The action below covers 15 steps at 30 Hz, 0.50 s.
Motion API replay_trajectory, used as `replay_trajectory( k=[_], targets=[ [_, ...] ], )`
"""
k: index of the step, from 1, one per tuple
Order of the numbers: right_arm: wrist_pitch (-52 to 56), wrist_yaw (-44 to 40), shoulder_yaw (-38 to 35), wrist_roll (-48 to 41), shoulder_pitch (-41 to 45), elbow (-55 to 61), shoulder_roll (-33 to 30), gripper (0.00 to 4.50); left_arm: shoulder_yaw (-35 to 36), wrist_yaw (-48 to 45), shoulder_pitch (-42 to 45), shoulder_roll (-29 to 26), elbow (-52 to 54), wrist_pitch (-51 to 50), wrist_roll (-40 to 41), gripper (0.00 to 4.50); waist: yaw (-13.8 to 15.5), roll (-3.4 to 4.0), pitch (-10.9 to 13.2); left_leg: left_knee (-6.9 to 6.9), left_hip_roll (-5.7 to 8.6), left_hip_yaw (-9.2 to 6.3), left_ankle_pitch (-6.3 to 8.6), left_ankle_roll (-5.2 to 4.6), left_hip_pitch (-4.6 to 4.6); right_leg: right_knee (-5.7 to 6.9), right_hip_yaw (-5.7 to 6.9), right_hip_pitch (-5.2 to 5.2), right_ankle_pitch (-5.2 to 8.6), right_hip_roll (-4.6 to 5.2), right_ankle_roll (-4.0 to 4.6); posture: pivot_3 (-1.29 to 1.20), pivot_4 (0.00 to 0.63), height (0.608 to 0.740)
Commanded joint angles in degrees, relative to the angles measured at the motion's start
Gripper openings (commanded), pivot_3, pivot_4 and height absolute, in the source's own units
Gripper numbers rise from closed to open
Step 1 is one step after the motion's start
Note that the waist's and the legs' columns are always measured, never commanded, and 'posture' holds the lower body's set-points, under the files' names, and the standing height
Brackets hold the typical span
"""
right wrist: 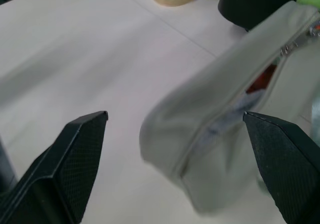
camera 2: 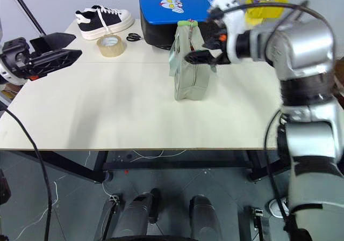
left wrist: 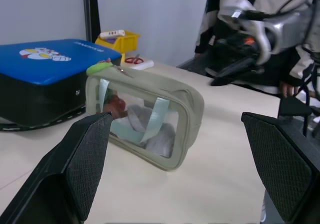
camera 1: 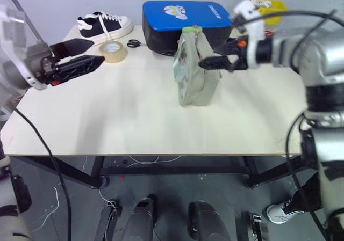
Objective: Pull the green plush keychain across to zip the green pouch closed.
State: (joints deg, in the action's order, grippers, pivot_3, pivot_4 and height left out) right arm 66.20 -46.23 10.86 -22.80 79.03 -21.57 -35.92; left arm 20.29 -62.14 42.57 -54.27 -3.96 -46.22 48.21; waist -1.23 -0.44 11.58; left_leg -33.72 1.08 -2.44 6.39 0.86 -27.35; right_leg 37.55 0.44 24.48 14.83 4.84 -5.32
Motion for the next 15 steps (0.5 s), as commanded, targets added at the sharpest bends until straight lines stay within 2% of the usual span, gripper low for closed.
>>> replay_trajectory(
  k=[1,6,12,13,15],
  targets=[
    [-4.5,4.1,0.8,5.7,8.5,-13.2,5.4,4.5,0.2,-0.7,1.4,-0.5,0.4,0.9,0.0,4.41,0.1,0.0,0.0,0.0,0.01,0.03,0.0,0.0,0.0,0.0,-0.04,0.01,-0.05,-0.05,-0.08,0.0,0.15,0.724],
    [-14.1,10.0,1.3,12.8,15.2,-33.7,13.3,4.5,0.1,-0.6,-0.2,-0.1,1.7,1.6,-0.3,4.41,0.1,-0.03,0.0,-0.01,0.02,0.03,0.0,0.01,0.0,0.0,-0.04,0.01,-0.1,-0.11,-0.15,0.0,0.15,0.724],
    [-21.0,8.9,1.2,17.8,17.7,-44.3,17.9,4.5,1.0,0.1,-1.9,-0.2,3.0,1.6,0.1,4.41,0.0,-0.02,0.0,0.03,0.02,0.06,-0.01,0.02,0.01,0.04,-0.09,0.05,-0.17,-0.16,-0.28,0.0,0.15,0.724],
    [-22.0,9.1,0.8,18.2,18.0,-45.4,18.3,3.95,1.0,0.2,-2.2,-0.2,3.2,1.7,0.1,4.5,-0.1,-0.02,0.0,0.04,0.02,0.06,-0.01,0.02,0.01,0.05,-0.08,0.06,-0.17,-0.16,-0.29,0.0,0.15,0.724],
    [-23.5,9.2,0.1,18.9,18.8,-46.7,18.7,3.19,1.2,0.4,-2.7,-0.1,3.7,1.9,0.1,4.5,-0.2,-0.02,0.0,0.06,0.01,0.06,-0.01,0.03,0.01,0.07,-0.09,0.08,-0.18,-0.17,-0.3,0.0,0.15,0.724]
  ],
)
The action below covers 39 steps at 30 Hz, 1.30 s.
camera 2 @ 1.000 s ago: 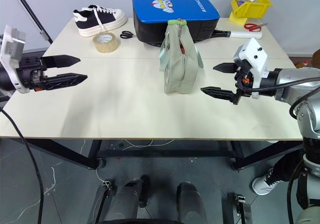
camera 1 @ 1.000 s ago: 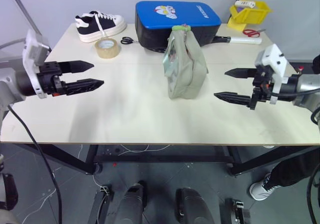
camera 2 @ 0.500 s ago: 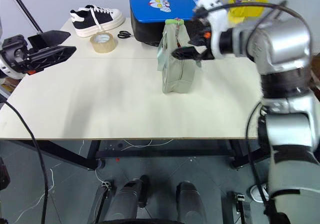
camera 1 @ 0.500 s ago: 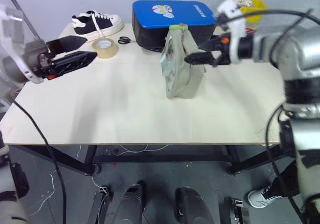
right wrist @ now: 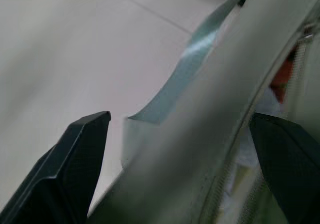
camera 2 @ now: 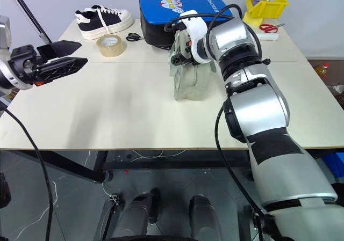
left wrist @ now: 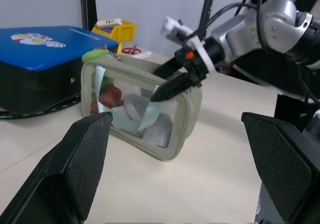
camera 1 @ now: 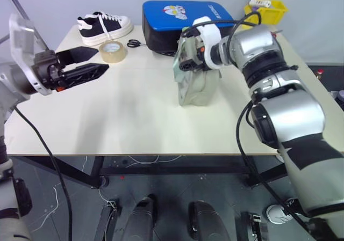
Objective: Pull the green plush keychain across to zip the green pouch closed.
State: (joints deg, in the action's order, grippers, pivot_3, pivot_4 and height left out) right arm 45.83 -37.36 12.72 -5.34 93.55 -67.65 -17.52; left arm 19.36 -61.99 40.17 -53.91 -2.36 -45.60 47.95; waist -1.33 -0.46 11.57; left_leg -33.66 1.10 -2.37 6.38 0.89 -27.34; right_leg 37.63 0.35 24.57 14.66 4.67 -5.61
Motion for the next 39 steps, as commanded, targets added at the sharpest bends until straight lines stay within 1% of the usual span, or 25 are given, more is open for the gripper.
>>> replay_trajectory(
  k=[1,5,6,9,11,13,15,16,18,21,23,25,27,31,39],
  targets=[
    [-3.8,0.2,-2.1,1.8,4.6,-1.1,0.5,2.63,2.2,0.3,-0.5,-0.4,2.2,1.3,0.4,4.5,-0.1,0.0,0.0,0.0,0.0,0.0,0.0,0.01,0.0,0.03,0.0,0.01,0.0,0.0,0.0,0.0,0.15,0.724],
    [-5.4,-2.4,-2.4,3.1,6.6,-1.2,0.6,0.41,2.4,0.7,-1.5,-0.1,2.9,1.6,0.5,4.5,-0.4,0.0,0.0,0.02,0.0,0.0,-0.01,0.02,0.03,0.09,-0.01,0.03,0.0,-0.01,0.0,0.0,0.15,0.724],
    [-5.7,-3.6,-2.2,3.6,6.9,-1.1,0.5,0.03,2.4,0.9,-1.7,0.0,3.0,1.6,0.5,4.5,-0.5,0.0,0.0,0.03,0.0,0.0,-0.01,0.02,0.03,0.1,-0.01,0.03,0.0,-0.01,-0.01,0.0,0.15,0.724],
    [-7.0,-7.4,-1.2,5.5,7.2,-0.8,0.1,0.03,2.1,1.1,-1.8,0.3,3.2,1.7,0.5,4.5,-1.1,0.0,0.0,0.04,0.0,-0.01,-0.01,0.02,0.03,0.11,0.0,0.04,0.0,-0.01,-0.01,0.0,0.15,0.724],
    [-9.3,-16.5,1.8,7.5,6.3,1.9,-1.3,0.03,1.8,1.0,-1.8,0.5,3.3,1.7,0.4,4.5,-1.3,0.01,0.0,0.09,0.0,-0.01,-0.01,0.02,0.05,0.14,0.0,0.06,0.0,-0.01,-0.01,0.0,0.15,0.724],
    [-11.4,-22.0,3.5,8.8,5.6,3.8,-2.4,0.03,1.6,1.1,-1.6,0.6,3.2,1.7,0.3,4.5,-1.3,0.01,0.0,0.09,0.0,0.05,-0.01,0.02,0.05,0.29,-0.03,0.14,0.01,-0.01,-0.03,0.0,0.15,0.724],
    [-18.5,-31.0,4.7,8.3,2.0,11.8,-6.0,0.03,1.4,0.9,-2.0,0.6,3.5,1.6,0.2,4.5,-1.2,0.0,0.0,0.13,-0.01,0.06,-0.01,0.02,0.04,0.35,-0.04,0.2,0.01,-0.01,-0.03,0.0,0.15,0.724],
    [-19.6,-35.9,5.0,7.3,-0.2,17.2,-8.0,0.03,1.4,0.9,-2.2,0.6,3.7,1.6,0.2,4.5,-1.1,0.0,0.0,0.14,-0.01,0.07,-0.01,0.02,0.04,0.36,-0.04,0.21,0.01,-0.01,-0.04,0.0,0.15,0.724],
    [-19.7,-40.8,5.0,6.2,-3.1,23.7,-10.2,0.03,1.3,0.8,-2.2,0.6,3.6,1.7,0.2,4.5,-1.1,0.0,0.0,0.12,-0.01,0.08,-0.01,0.02,0.04,0.38,-0.04,0.2,0.03,0.0,-0.07,0.0,0.15,0.724],
    [-20.8,-47.6,4.3,2.9,-11.9,38.2,-14.2,0.03,1.0,0.7,-2.0,0.6,3.4,1.7,0.1,4.5,-1.2,-0.01,0.0,0.08,-0.02,0.08,-0.01,0.02,0.05,0.42,-0.05,0.19,0.03,0.0,-0.07,0.0,0.15,0.724],
    [-20.5,-49.5,4.1,1.5,-16.3,44.8,-15.9,0.03,0.7,0.6,-1.7,0.5,3.1,1.8,0.0,4.5,-1.2,-0.01,0.0,0.04,-0.04,0.08,-0.01,0.02,0.07,0.46,-0.04,0.16,0.03,-0.01,-0.07,0.0,0.15,0.724],
    [-19.9,-48.8,3.9,1.3,-19.8,48.8,-16.4,0.03,0.3,0.4,-1.2,0.5,2.8,1.9,-0.2,4.5,-1.2,-0.01,0.0,-0.02,-0.04,0.09,-0.01,0.02,0.08,0.48,-0.05,0.15,0.03,-0.01,-0.07,0.0,0.15,0.724],
    [-21.8,-48.8,3.2,0.5,-22.7,52.1,-16.7,0.03,0.0,0.1,-0.9,0.4,2.5,1.9,-0.3,4.5,-1.2,-0.01,0.0,-0.05,-0.06,0.09,-0.01,0.02,0.09,0.49,-0.05,0.15,0.03,-0.02,-0.07,0.0,0.15,0.724],
    [-19.8,-46.7,3.6,1.2,-24.2,54.2,-17.0,0.03,-0.4,-0.2,-0.7,0.4,2.4,1.8,-0.6,4.5,-1.2,-0.01,0.0,-0.12,-0.09,0.09,-0.02,0.03,0.11,0.49,-0.05,0.11,0.03,-0.02,-0.05,0.0,0.15,0.724],
    [-18.7,-46.4,3.6,0.3,-26.5,57.7,-18.7,0.03,-0.5,-0.8,-0.6,0.5,2.3,1.7,-1.1,4.5,-1.0,-0.01,0.0,-0.16,-0.12,0.08,-0.01,0.04,0.11,0.45,-0.06,0.08,0.04,0.0,-0.03,0.0,0.15,0.724]
  ],
)
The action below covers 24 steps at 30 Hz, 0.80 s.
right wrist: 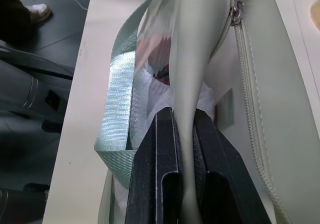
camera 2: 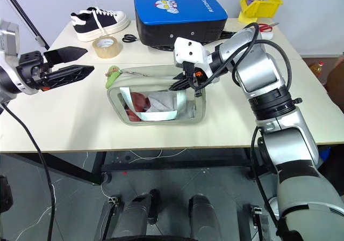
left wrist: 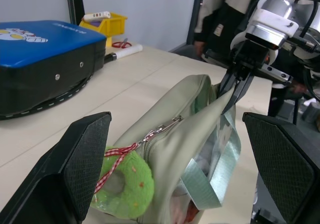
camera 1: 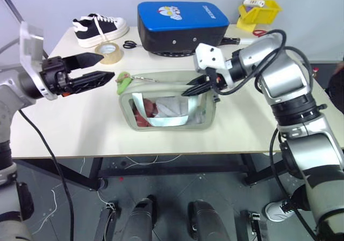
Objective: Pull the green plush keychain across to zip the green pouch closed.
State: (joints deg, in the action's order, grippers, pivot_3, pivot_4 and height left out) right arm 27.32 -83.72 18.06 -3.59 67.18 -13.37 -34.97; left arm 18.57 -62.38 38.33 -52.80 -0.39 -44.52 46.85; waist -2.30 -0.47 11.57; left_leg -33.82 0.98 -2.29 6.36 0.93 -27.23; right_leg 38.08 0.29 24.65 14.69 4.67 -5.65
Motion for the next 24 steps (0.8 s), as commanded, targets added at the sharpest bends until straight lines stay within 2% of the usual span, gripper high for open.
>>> replay_trajectory(
  k=[1,4,8,9,15,18,21,22,23,24],
  targets=[
    [-0.2,-0.2,-1.7,-1.6,-0.6,3.9,-1.5,0.03,0.2,-0.4,1.3,-0.5,0.3,0.6,0.0,4.5,0.0,0.0,0.0,0.0,0.0,0.0,0.0,0.0,0.0,0.0,0.0,0.0,0.0,0.0,0.0,0.0,0.15,0.724],
    [2.0,0.6,-0.9,-0.5,-1.6,5.3,-2.8,1.08,-0.3,-0.7,1.4,-0.3,0.2,0.7,-0.2,4.5,0.1,0.0,0.0,-0.01,-0.02,0.0,0.0,0.0,0.0,0.0,0.0,0.0,0.0,0.01,0.01,0.0,0.15,0.724],
    [8.5,0.9,-4.7,-3.8,-1.3,10.4,-5.9,3.17,-0.9,-1.1,1.6,-0.4,-0.2,0.9,-0.3,4.5,0.0,0.0,0.0,-0.02,-0.08,0.0,0.0,0.0,0.0,-0.01,-0.01,0.0,0.04,0.02,0.07,0.0,0.15,0.724],
    [9.5,0.6,-5.9,-4.5,-2.0,12.3,-7.6,3.23,-1.0,-1.3,1.4,-0.5,-0.4,1.1,-0.5,4.5,0.1,0.0,0.0,-0.02,-0.11,0.0,0.0,0.0,0.0,-0.01,-0.01,0.0,0.04,0.02,0.08,0.0,0.15,0.724],
    [11.4,1.7,-7.1,-6.0,-9.2,18.8,-14.8,3.23,-2.4,-3.4,0.2,-1.5,-3.3,3.6,-3.7,4.5,0.9,-0.02,0.0,-0.03,-0.24,0.13,0.02,0.02,-0.02,-0.16,-0.05,-0.04,0.12,0.07,0.24,0.0,0.15,0.724],
    [9.8,4.2,-5.8,-4.3,-11.5,18.2,-15.1,2.42,-4.1,-4.9,0.6,-1.1,-5.4,5.1,-5.8,4.5,1.0,-0.01,0.0,-0.05,-0.37,0.33,0.06,0.09,0.03,-0.19,-0.18,-0.01,0.08,0.05,0.33,0.0,0.15,0.724],
    [10.2,5.8,-6.0,-4.7,-11.2,17.4,-14.4,0.96,-7.0,-6.9,1.2,-0.5,-7.4,7.0,-8.3,4.5,1.2,-0.01,0.0,-0.06,-0.49,0.45,0.09,0.13,0.01,-0.2,-0.21,0.03,0.07,0.08,0.37,0.0,0.15,0.724],
    [10.1,6.1,-6.1,-4.8,-11.2,17.3,-14.3,0.34,-8.0,-7.6,1.6,-0.2,-8.4,7.8,-9.2,4.5,1.3,-0.01,0.0,-0.06,-0.49,0.45,0.09,0.13,0.0,-0.21,-0.21,0.03,0.07,0.09,0.37,0.0,0.15,0.724],
    [10.0,6.3,-6.1,-5.0,-11.2,17.3,-14.3,0.06,-8.7,-8.1,2.1,0.2,-9.4,8.3,-9.9,4.5,1.3,-0.01,0.0,-0.06,-0.5,0.45,0.09,0.13,-0.01,-0.24,-0.21,0.03,0.07,0.08,0.38,0.0,0.15,0.724],
    [9.9,6.4,-6.1,-5.2,-11.3,17.2,-14.3,0.06,-9.4,-8.5,2.7,0.7,-10.6,9.0,-10.5,4.5,1.4,-0.01,0.0,-0.06,-0.51,0.45,0.09,0.13,-0.03,-0.27,-0.21,0.04,0.07,0.09,0.38,0.0,0.15,0.724]
  ],
)
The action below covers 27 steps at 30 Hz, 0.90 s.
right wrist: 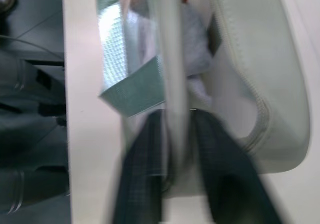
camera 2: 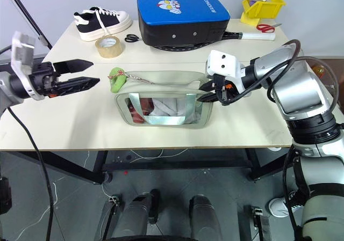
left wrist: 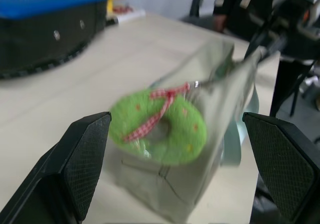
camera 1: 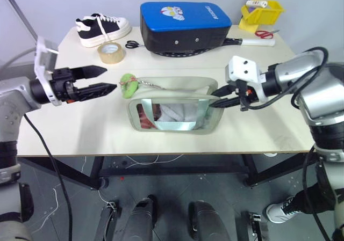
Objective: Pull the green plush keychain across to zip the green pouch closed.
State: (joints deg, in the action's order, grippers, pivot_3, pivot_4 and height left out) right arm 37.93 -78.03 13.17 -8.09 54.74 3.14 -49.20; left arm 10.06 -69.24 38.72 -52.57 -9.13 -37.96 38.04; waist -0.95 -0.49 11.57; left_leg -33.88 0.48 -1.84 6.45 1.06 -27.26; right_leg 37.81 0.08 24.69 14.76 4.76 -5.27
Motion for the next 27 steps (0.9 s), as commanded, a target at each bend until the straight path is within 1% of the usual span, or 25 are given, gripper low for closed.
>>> replay_trajectory(
  k=[1,8,12,20,27],
  targets=[
    [-0.7,0.8,-1.1,-0.7,1.1,0.7,-0.1,0.06,-1.5,-2.0,3.1,1.0,-3.0,3.1,-2.4,4.5,0.1,-0.01,0.0,0.0,0.0,0.0,0.0,0.0,-0.01,-0.02,0.0,0.0,0.0,0.0,0.0,0.0,0.15,0.724],
    [-0.5,1.2,-0.9,-1.0,1.2,0.8,0.0,0.06,-3.6,-3.4,6.4,4.0,-9.0,4.7,-5.4,4.5,0.1,0.0,0.0,0.0,-0.02,0.02,-0.06,-0.09,-0.03,-0.06,0.0,0.0,-0.02,-0.08,0.02,0.0,0.15,0.724],
    [-0.2,1.5,-0.8,-1.3,0.9,1.6,-0.1,0.06,-5.6,-3.8,6.9,4.9,-11.5,7.7,-9.0,4.5,0.0,0.0,0.0,0.0,-0.04,0.03,-0.07,-0.11,-0.04,-0.07,0.0,0.0,-0.03,-0.09,0.01,0.0,0.15,0.724],
    [0.5,1.7,-1.2,-2.3,0.4,3.0,-0.5,0.06,-1.5,-3.2,12.9,6.6,-21.0,4.8,-7.2,4.5,0.0,-0.02,0.0,-0.03,-0.04,0.03,-0.07,-0.12,-0.06,-0.07,0.01,0.01,-0.04,-0.16,0.01,0.0,0.15,0.724],
    [0.7,1.7,-1.2,-2.8,0.1,3.5,-0.8,0.06,-0.3,-3.5,14.5,8.0,-25.4,4.4,-7.5,4.5,0.1,-0.02,0.0,-0.03,-0.04,0.03,-0.08,-0.13,-0.06,-0.07,0.02,0.0,-0.05,-0.19,0.0,0.0,0.15,0.724]
  ],
)
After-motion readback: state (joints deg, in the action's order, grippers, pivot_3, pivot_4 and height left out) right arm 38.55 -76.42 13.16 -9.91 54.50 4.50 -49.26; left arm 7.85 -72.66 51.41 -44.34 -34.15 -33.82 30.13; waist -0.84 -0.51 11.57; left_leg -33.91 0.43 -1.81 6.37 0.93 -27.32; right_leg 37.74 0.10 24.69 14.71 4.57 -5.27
